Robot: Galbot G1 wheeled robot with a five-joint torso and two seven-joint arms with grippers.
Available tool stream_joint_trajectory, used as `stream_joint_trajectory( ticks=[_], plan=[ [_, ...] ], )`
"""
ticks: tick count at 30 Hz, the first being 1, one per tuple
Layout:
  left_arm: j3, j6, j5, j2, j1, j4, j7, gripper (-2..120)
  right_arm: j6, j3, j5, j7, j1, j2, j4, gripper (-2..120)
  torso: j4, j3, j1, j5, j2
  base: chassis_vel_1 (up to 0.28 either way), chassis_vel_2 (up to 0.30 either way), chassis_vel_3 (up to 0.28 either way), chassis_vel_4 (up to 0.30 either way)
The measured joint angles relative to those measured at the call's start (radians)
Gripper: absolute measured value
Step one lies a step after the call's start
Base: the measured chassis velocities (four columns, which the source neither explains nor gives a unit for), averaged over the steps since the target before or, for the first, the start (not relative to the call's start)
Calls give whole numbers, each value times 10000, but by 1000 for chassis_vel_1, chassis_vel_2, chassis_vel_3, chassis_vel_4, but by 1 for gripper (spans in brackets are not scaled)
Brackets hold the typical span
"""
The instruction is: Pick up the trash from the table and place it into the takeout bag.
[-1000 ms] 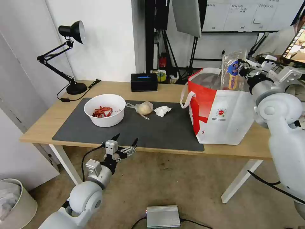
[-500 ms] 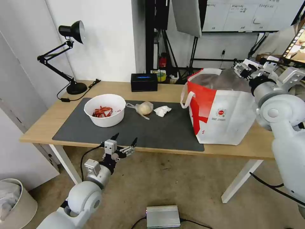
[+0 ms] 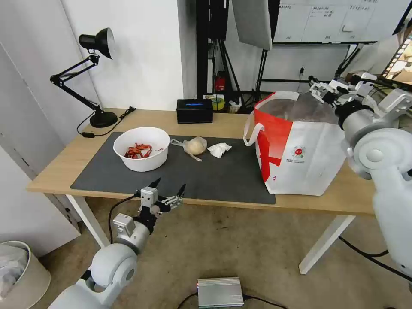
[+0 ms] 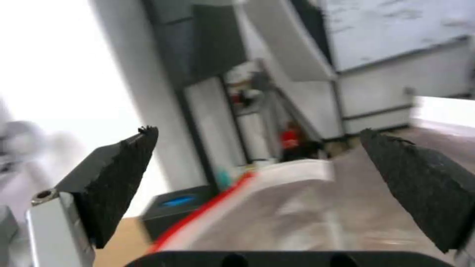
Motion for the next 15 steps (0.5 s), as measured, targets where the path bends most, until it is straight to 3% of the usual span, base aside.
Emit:
stream_joint_trajectory(
  ticks=[6,10,15],
  plan=[
    [-206,-4,-9,37,100,-10,6,100,682,-90,-32,-1339,-1161,-440,1266,100,0,-1,0,-1,0,0,0,0,0],
    [-481,-65,-6,46,321,-9,66,100,1093,-267,-1297,-2640,-2827,-772,2030,100,-1,-1,0,0,0,0,0,0,0],
    [-798,-122,1,185,502,22,177,100,1462,-434,-2382,-3316,-3961,-831,2138,100,0,-1,-1,2,0,0,0,0,0]
  ],
)
